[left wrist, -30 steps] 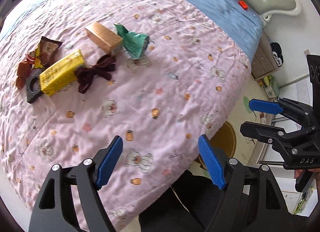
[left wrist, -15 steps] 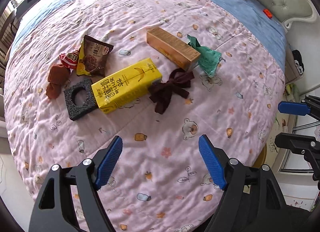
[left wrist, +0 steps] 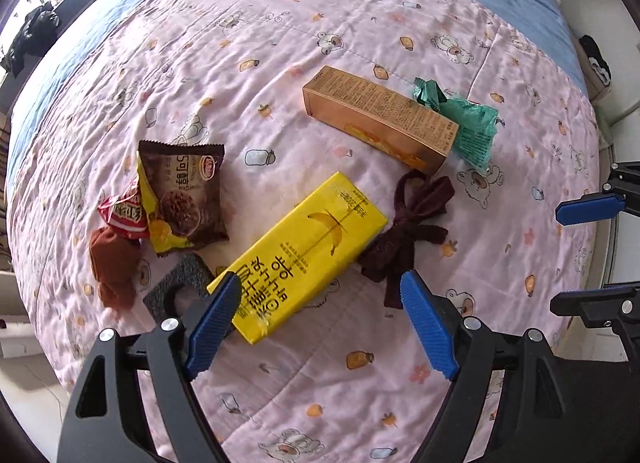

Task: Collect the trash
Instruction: 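Grasp the yellow banana milk carton with left tool while right tool grasps brown ribbon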

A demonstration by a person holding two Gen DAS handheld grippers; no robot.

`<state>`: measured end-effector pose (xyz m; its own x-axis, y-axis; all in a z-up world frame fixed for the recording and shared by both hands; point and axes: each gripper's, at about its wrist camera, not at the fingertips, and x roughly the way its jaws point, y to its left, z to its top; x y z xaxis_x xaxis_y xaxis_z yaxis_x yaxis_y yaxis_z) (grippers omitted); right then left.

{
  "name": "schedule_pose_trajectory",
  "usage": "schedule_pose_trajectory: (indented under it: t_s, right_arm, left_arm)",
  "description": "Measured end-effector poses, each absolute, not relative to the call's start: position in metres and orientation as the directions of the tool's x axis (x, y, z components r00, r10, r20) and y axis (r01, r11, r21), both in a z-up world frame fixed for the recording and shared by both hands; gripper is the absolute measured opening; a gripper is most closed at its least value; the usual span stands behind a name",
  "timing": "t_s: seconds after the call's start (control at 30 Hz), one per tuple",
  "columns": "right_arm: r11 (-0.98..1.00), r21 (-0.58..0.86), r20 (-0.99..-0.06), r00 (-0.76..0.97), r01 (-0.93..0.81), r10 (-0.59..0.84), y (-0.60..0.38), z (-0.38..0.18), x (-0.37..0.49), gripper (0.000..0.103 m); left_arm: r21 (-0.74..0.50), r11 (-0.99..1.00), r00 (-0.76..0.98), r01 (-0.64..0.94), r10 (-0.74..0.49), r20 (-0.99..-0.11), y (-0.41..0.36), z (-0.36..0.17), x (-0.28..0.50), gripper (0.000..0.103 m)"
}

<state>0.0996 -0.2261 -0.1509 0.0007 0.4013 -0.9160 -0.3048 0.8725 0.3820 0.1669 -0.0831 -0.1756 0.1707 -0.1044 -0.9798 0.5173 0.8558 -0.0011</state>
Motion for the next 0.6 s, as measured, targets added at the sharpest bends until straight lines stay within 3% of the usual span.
schedule_pose_trajectory:
  t_s: [0.37,0.53,0.6]
  right_arm:
    - [0.867,0.438,-0.898,-0.068,-0.237,0.435,-0.214,-0.191,0.133,0.064]
    - [0.861,0.458,-0.889,-0.081,-0.223,0.451,-0.205,-0.201,0.143,0.064]
    - [0.858,0.464,-0.885,-0.084,-0.219,0.457,-0.202,-0.203,0.148,0.065]
  left_arm:
    - [-0.079,0.737,0.026,0.671,-0.13,-0.991,-0.086,-0.222,0.198,0.082]
    - [-0.133,0.736,-0.043,0.663,-0.14,-0.989,-0.087,-0.243,0.204,0.062]
    - [-0.15,0.748,-0.047,0.646,-0.158,-0.986,-0.083,-0.247,0.204,0.061]
